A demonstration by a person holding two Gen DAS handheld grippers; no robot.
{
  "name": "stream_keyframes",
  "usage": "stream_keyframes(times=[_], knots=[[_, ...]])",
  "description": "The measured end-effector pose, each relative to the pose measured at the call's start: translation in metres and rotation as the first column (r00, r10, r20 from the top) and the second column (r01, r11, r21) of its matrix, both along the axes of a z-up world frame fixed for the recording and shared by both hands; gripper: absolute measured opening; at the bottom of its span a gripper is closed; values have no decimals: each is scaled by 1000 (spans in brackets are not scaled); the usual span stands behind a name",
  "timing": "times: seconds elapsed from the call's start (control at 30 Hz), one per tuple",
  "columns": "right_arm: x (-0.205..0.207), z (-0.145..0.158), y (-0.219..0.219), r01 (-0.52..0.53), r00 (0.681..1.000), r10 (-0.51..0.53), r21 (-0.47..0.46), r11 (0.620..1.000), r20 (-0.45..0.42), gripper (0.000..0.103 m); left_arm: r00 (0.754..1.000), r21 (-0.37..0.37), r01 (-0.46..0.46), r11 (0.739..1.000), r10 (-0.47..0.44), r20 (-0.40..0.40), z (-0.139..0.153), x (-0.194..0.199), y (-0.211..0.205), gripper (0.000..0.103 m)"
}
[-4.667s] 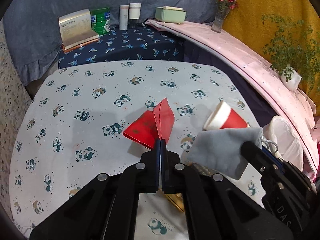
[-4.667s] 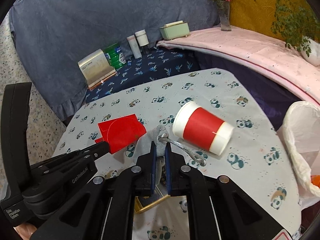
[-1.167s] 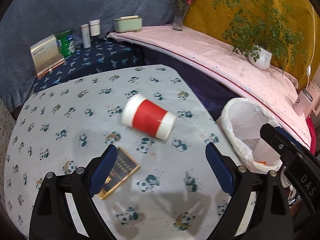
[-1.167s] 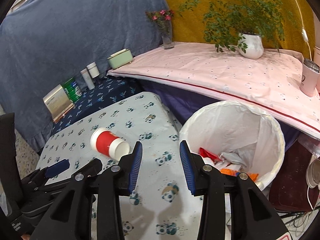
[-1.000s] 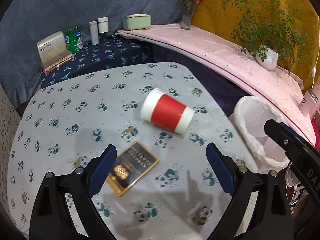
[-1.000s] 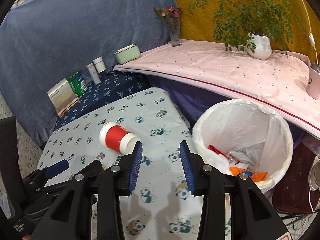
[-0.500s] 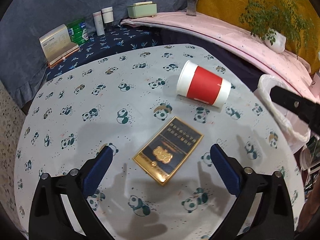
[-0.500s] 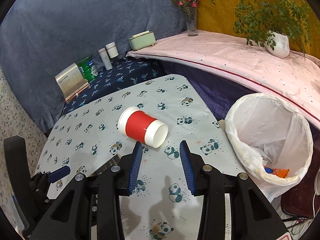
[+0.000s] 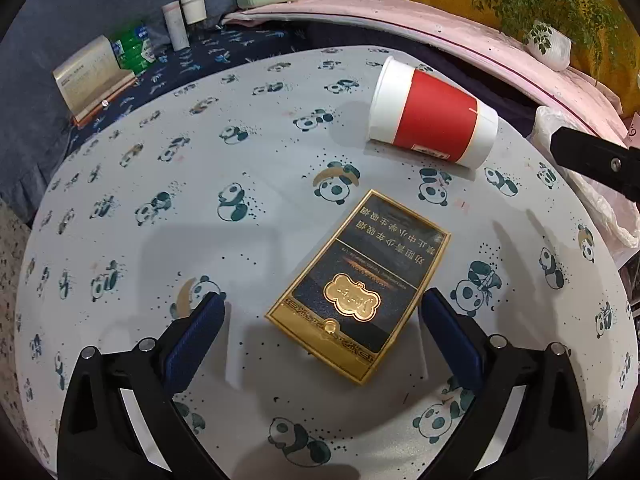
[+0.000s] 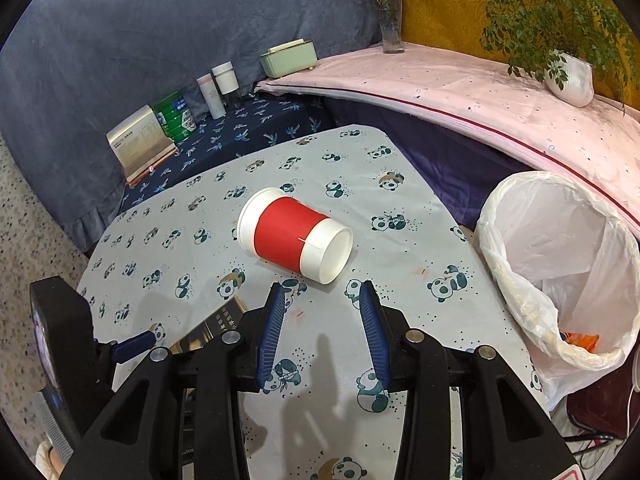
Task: Collect trash
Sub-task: 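Grasp the gold cigarette box on the table with the left gripper, then grasp the red-white paper cup by its rim with the right gripper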
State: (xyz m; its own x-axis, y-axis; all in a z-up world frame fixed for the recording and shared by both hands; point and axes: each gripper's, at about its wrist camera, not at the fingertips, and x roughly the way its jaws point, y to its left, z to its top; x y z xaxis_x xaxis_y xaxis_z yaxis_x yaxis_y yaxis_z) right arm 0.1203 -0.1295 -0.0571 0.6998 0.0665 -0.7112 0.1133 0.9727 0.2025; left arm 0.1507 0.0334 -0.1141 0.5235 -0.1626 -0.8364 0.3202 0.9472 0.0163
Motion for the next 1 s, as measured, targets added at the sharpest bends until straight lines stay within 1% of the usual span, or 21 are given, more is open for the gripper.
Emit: stream_keyframes(times=[0.07, 0.17, 0.2, 0.27, 0.33, 0.4, 0.67, 0.83, 0.87, 0.93, 1.0], knots=[[3, -3, 0, -2, 1000, 2, -1, 1000, -7, 38, 1000, -10, 5, 1000, -5, -11, -3, 2, -1, 93], [9, -9, 1, -2, 1000, 2, -1, 1000, -20, 38, 1000, -33, 16, 999, -16, -18, -2, 4, -3, 82], [12, -11, 1, -2, 1000, 2, -2, 1000, -25, 38, 1000, -34, 20, 999, -21, -17, -1, 4, -5, 74], [16, -14, 1, -3, 999, 3, 4, 1000, -32, 38, 999, -36, 23, 999, -23, -24, 1, 7, -7, 72], [21, -17, 1, -5, 999, 5, 14, 1000, -36, 38, 999, -56, 9, 998, -10, -31, 4, 9, -6, 65], [26, -20, 1, -8, 999, 8, 18, 1000, -41, 38, 999, -80, -13, 997, 10, -43, 7, 12, -3, 60], [47, -32, 6, -33, 998, 34, 18, 999, -59, 38, 995, -101, -97, 990, 94, -32, 17, 21, 6, 57], [57, -39, 5, -40, 997, 42, 37, 999, -69, 36, 989, -109, -149, 983, 147, -26, 23, 29, 12, 57], [59, -40, 5, -41, 997, 44, 39, 998, -71, 34, 988, -112, -154, 982, 152, -27, 24, 31, 13, 57], [63, -42, 7, -48, 996, 51, 43, 998, -73, 25, 986, -120, -169, 978, 166, -33, 26, 33, 14, 57], [65, -43, 9, -56, 996, 59, 45, 997, -73, 12, 984, -123, -180, 976, 177, -35, 27, 37, 14, 57]])
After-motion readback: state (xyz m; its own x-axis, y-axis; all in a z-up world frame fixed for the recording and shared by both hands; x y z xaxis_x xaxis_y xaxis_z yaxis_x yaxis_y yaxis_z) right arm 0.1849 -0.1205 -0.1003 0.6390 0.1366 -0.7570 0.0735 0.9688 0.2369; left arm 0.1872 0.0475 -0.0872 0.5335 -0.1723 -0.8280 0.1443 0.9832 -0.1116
